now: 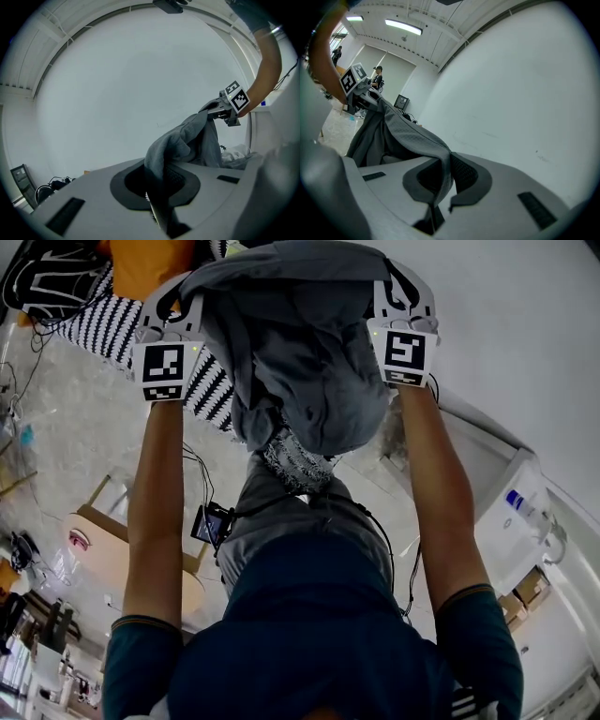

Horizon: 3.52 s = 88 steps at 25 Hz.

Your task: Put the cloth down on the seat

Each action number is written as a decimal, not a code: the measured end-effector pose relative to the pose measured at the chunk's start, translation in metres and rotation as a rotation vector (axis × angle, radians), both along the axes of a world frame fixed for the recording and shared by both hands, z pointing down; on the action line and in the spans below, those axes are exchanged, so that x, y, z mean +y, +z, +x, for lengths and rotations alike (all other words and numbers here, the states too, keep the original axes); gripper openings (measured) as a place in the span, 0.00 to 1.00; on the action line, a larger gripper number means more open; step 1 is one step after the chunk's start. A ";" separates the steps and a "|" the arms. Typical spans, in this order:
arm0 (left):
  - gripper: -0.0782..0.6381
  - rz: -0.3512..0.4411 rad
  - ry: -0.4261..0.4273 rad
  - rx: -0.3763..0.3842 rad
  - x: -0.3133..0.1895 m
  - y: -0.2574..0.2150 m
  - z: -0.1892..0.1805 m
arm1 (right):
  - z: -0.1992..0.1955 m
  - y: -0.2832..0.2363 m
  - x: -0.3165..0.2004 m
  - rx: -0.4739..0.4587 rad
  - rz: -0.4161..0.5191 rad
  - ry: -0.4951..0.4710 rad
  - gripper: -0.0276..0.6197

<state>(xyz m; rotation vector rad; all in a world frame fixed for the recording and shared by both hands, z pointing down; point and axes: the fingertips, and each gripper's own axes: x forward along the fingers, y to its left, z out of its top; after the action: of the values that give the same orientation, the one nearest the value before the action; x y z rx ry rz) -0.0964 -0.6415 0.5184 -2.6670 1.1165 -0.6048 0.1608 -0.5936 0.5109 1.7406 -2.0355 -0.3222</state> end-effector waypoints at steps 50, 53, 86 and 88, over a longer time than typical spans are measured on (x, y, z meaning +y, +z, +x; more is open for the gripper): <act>0.51 -0.530 0.036 -0.073 -0.028 0.195 -0.017 | 0.031 0.217 -0.039 -0.221 -0.657 0.201 0.23; 0.51 -0.505 0.010 -0.057 -0.027 0.182 -0.027 | 0.030 0.209 -0.033 -0.219 -0.653 0.201 0.23; 0.12 0.104 -0.068 0.347 0.128 -0.167 -0.044 | -0.035 -0.167 0.125 -0.374 0.132 -0.148 0.06; 0.12 0.133 -0.059 0.356 0.147 -0.187 -0.040 | -0.043 -0.195 0.143 -0.371 0.172 -0.188 0.06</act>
<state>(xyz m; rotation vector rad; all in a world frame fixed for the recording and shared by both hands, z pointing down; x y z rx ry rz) -0.1364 -0.4941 0.3316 -2.6969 1.2745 -0.0567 0.1182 -0.4503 0.3158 1.8214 -2.5106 -0.2519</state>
